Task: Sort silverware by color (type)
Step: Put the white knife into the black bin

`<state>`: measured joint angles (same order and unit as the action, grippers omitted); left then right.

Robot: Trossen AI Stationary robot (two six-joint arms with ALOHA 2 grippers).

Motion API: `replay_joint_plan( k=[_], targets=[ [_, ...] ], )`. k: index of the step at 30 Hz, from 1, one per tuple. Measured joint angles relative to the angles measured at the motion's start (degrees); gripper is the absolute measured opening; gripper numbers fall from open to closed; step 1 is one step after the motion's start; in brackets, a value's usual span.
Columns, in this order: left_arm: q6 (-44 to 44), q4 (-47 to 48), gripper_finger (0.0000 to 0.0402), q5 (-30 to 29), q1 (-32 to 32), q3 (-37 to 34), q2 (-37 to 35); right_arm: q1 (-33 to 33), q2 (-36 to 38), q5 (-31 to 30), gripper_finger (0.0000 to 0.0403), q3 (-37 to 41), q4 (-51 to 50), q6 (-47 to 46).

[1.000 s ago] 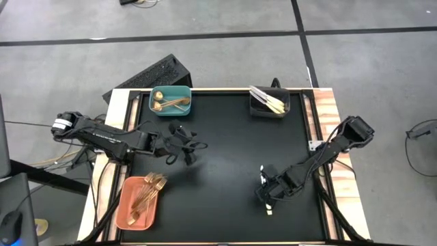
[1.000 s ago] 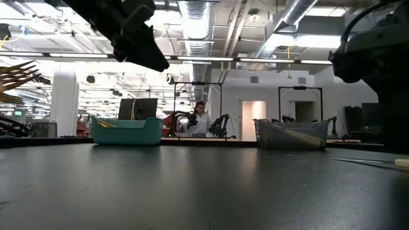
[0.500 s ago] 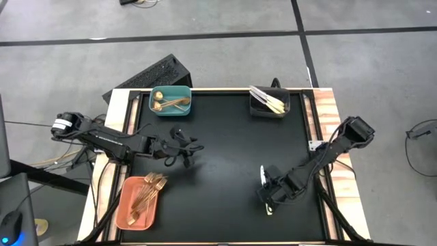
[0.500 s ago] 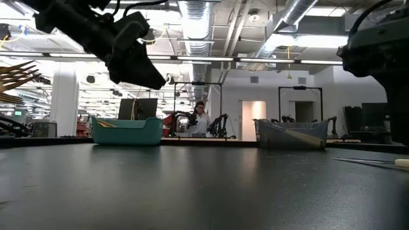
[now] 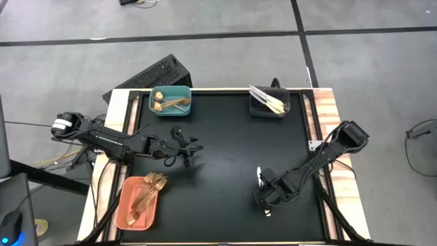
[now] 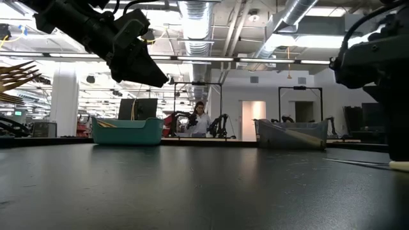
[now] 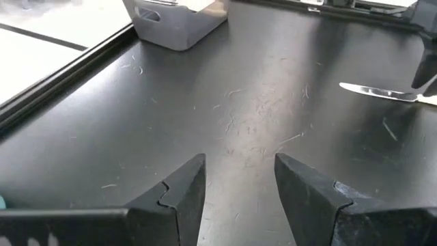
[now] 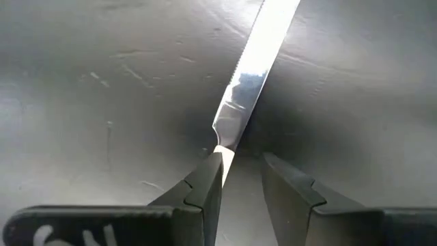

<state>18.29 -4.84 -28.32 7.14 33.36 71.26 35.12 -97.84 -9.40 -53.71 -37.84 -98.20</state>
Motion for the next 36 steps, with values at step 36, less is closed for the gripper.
replay_joint_plan(
  k=[36],
  targets=[
    [-2.8, 1.5, 0.0162, -2.4, 1.9, 0.0, 0.0, -4.4, -4.4, -1.1, 0.007, -2.9, -5.4, 23.7]
  ],
)
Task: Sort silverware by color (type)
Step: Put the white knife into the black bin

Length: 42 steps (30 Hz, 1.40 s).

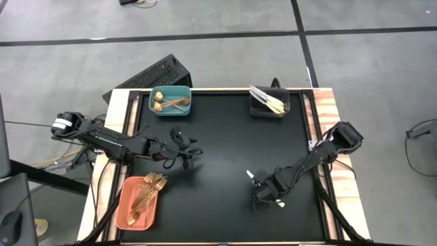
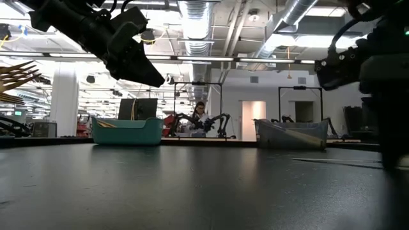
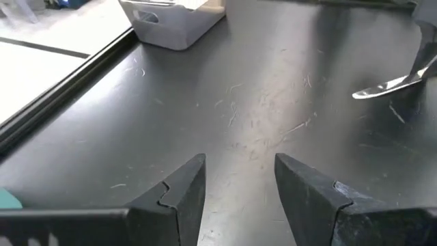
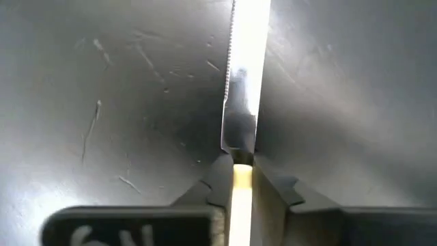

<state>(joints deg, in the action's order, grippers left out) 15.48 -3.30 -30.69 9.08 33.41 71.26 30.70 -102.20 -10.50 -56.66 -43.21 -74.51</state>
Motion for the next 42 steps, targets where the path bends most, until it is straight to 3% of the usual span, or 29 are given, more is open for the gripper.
replay_joint_plan(
  k=[2, 9, 14, 16, 19, 23, 26, 30, 35, 42],
  targets=[
    [0.0, 0.0, 0.0162, 0.0, 0.0, 0.0, 0.0, -1.0, 2.0, -1.6, 0.0049, 0.1, -0.5, 5.6],
    [0.0, 0.4, 0.0162, -0.4, 0.0, 0.0, 0.0, -8.0, 12.8, -24.4, 0.0047, 0.2, -13.8, 24.5],
    [-0.3, -0.3, 0.0162, -2.0, -0.1, 0.0, 0.0, -19.0, 21.5, -41.7, 0.0047, 0.3, -18.6, 44.3],
    [-1.1, -0.5, 0.0162, -2.9, -0.2, 0.0, 0.0, -25.0, 24.9, -44.7, 0.0047, 0.3, -16.0, 54.6],
    [-1.8, -0.5, 0.0162, -4.5, -0.5, 0.0, 0.0, -36.0, 28.7, -42.1, 0.0048, 0.3, -5.8, 70.6],
    [-2.1, -0.5, 0.0162, -5.6, -1.5, 0.0, 0.0, -50.9, 31.3, -27.8, 0.0056, 0.3, 9.2, 88.2],
    [-2.4, 0.1, 0.0162, -6.0, -2.2, 0.0, 0.0, -59.1, 30.2, -18.0, 0.0057, 0.1, 15.9, 96.1],
    [-2.3, 1.8, 0.0162, -6.2, -2.2, 0.0, 0.0, -67.4, 26.4, -8.2, 0.0059, 0.2, 15.6, 101.0],
    [1.3, 5.2, 0.0162, -8.4, -2.7, 0.0, 0.0, -72.3, 19.1, -7.4, 0.0081, 0.1, 15.3, 104.8],
    [3.7, 7.2, 0.0162, -9.2, -3.8, 0.0, 0.0, -75.2, 10.8, -8.0, 0.0173, 0.1, 15.9, 104.7]
  ],
)
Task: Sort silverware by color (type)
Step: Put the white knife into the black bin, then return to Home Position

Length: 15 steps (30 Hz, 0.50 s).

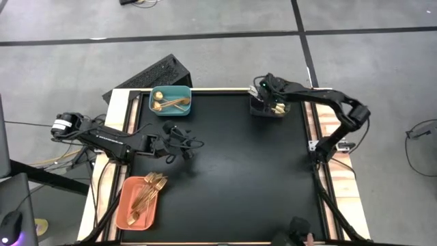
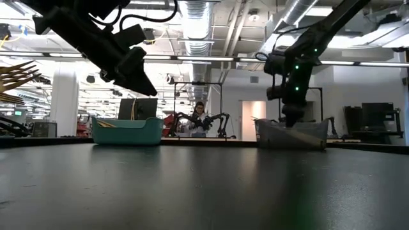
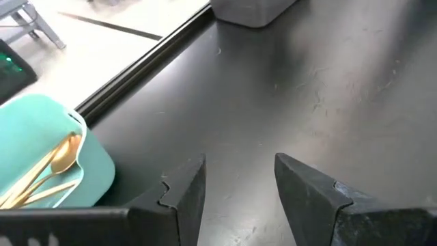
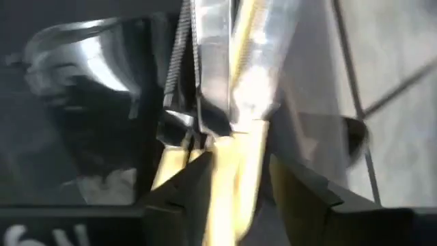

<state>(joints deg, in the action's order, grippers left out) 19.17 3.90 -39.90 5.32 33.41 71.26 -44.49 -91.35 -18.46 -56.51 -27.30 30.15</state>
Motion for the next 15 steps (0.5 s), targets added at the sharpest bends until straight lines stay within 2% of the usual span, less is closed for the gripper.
replay_joint_plan(
  k=[3, 5, 9, 15],
  targets=[
    [0.3, -0.1, 0.0162, 0.1, 0.0, 0.0, -0.1, 0.0, -0.6, -4.3, 0.02, 0.0, -1.6, -6.1],
    [0.4, -0.1, 0.0162, 0.9, 0.4, 0.0, -1.0, 0.2, 0.1, -3.6, 0.0207, 0.1, -5.2, -10.2],
    [-1.9, -0.4, 0.0162, 1.1, 1.1, 0.0, -4.7, 0.9, 4.5, 3.3, 0.0204, 0.0, -9.2, -16.6],
    [-6.7, -0.9, 0.0162, 0.7, 2.5, 0.0, -12.2, 5.8, 15.0, 12.2, 0.0184, 0.0, -7.8, -20.8]
  ],
)
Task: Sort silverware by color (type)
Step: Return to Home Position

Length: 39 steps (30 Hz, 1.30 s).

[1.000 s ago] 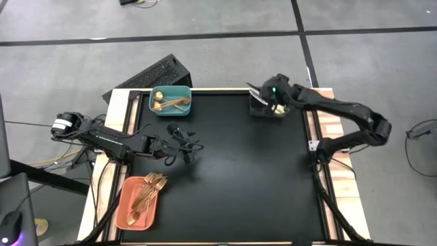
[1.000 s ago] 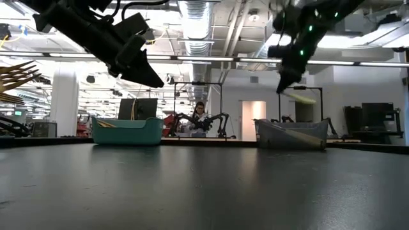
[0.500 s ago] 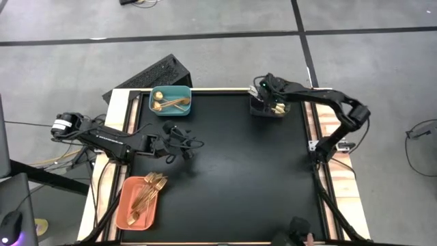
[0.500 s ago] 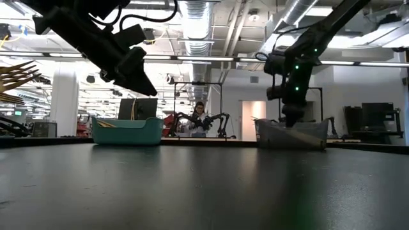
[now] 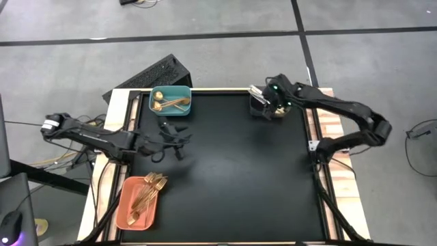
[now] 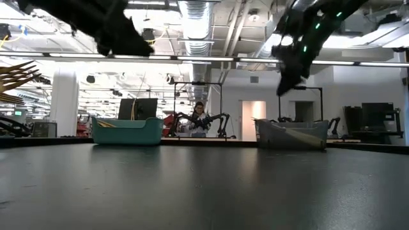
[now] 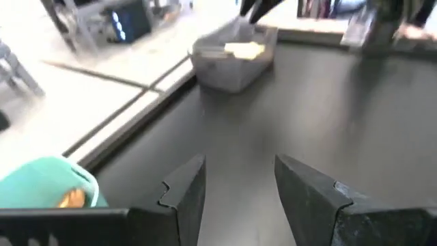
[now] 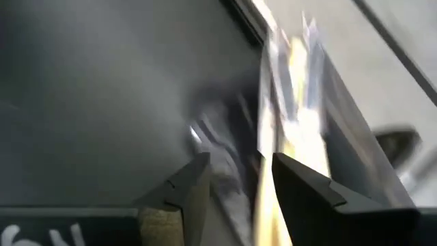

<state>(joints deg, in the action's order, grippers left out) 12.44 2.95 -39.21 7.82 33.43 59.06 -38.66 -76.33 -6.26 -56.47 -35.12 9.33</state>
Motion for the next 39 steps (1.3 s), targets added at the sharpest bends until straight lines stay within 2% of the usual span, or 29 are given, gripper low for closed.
replay_joint_plan(
  k=[2, 4, 9, 12, 15, 18, 20, 28, 34, 39],
  targets=[
    [-2.0, -3.9, 0.0162, -1.2, 1.3, -1.4, -2.7, 2.5, 3.7, 3.0, 0.018, 0.5, 2.1, -1.8],
    [-6.7, -13.1, 0.0162, -0.1, 2.6, -5.0, -5.8, 5.3, 8.3, 7.3, 0.0175, 3.5, 8.4, -3.7],
    [-11.8, -36.4, 0.0162, 8.6, 3.5, -18.5, -12.0, 15.2, 18.0, 17.2, 0.0168, 19.5, 37.7, -14.1],
    [-11.8, -44.4, 0.0162, 10.5, 3.5, -25.0, -14.0, 23.0, 20.7, 17.4, 0.0165, 28.7, 55.6, -19.8],
    [-10.5, -46.4, 0.0162, 10.0, 3.5, -28.1, -16.4, 30.2, 22.1, 12.2, 0.0162, 33.4, 64.0, -20.7],
    [-12.7, -45.1, 0.0162, 9.9, 3.5, -28.4, -21.0, 35.2, 24.3, 4.2, 0.0159, 34.4, 62.2, -18.1],
    [-14.8, -42.2, 0.0162, 9.9, 3.3, -28.0, -24.8, 36.6, 26.6, 1.5, 0.0156, 34.4, 60.2, -16.2],
    [-13.0, -13.1, 0.0162, 9.2, 1.3, -20.7, -41.0, 33.2, 43.4, 1.4, 0.0152, 34.4, 47.6, -12.5],
    [-11.3, -4.8, 0.0162, 9.2, 1.4, -20.9, -48.3, 31.7, 52.8, 1.9, 0.0152, 34.4, 35.4, -14.1],
    [-12.3, -8.1, 0.0162, 9.8, 1.4, -25.5, -51.8, 33.3, 56.8, 1.9, 0.0152, 37.7, 36.8, -15.0]
  ],
)
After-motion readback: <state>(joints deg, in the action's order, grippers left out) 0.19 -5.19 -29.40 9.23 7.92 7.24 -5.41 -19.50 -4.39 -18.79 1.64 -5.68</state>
